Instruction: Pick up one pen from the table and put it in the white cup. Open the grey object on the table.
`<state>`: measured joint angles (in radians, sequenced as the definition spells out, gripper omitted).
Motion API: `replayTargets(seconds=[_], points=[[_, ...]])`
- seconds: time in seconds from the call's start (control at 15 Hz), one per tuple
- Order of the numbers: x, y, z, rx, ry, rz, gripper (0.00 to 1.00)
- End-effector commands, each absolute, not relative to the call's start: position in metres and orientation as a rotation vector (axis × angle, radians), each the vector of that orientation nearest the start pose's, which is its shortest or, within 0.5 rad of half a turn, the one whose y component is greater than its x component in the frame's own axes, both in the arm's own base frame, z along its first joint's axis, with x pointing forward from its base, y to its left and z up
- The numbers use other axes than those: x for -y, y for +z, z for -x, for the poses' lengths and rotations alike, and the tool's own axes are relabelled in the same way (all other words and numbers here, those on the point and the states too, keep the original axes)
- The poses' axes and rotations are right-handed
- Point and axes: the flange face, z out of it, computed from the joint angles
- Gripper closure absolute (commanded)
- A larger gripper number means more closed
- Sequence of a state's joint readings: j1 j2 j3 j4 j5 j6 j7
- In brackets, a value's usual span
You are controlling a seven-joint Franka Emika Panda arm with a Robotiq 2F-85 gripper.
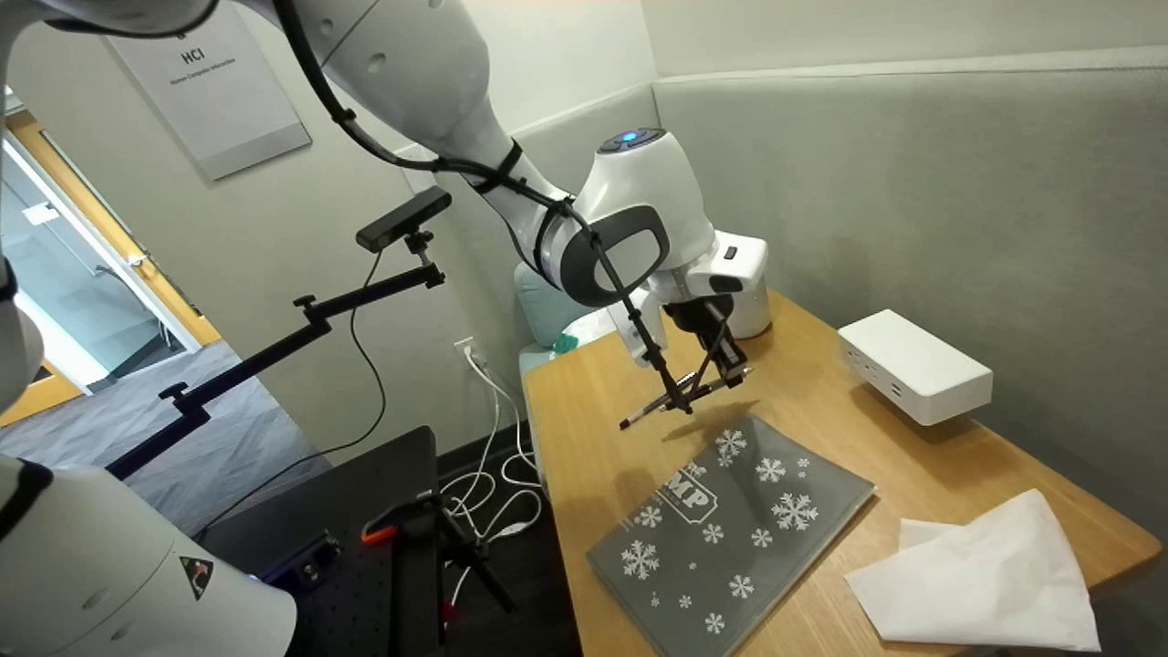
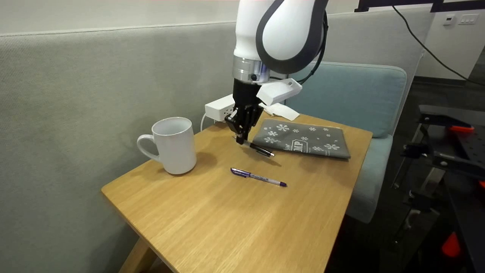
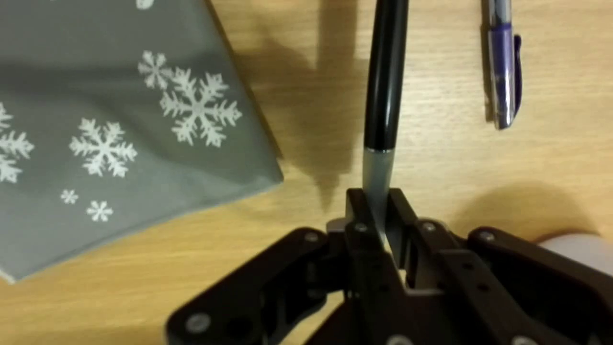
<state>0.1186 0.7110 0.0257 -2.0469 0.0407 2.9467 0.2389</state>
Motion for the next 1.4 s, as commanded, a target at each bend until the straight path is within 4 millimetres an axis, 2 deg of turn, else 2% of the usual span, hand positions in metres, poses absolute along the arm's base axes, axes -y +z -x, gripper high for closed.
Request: replayTargets(seconds=[0.0,0.27,0.4,0.67,0.93,1.0,1.13,1.33], points=[[-0.074,0.129,-0.617,-0.277,-0.396,2.993,0.97],[-0.071,0.137,-0.650,-0.321,-0.505,2.959,0.97],[-0.072,0.134,-0.663,-0.330,-0.515,2.955,0.97],[-0.074,0.114,-0.684,-0.339,-0.520,2.954,0.97],[-0.077,0.095,-0.694,-0.340,-0.499,2.953,0.97],[-0.079,0.094,-0.693,-0.332,-0.482,2.957,0.61],[-0.084,0.094,-0.690,-0.314,-0.448,2.962,0.56],[-0.089,0.101,-0.685,-0.310,-0.416,2.982,0.32]])
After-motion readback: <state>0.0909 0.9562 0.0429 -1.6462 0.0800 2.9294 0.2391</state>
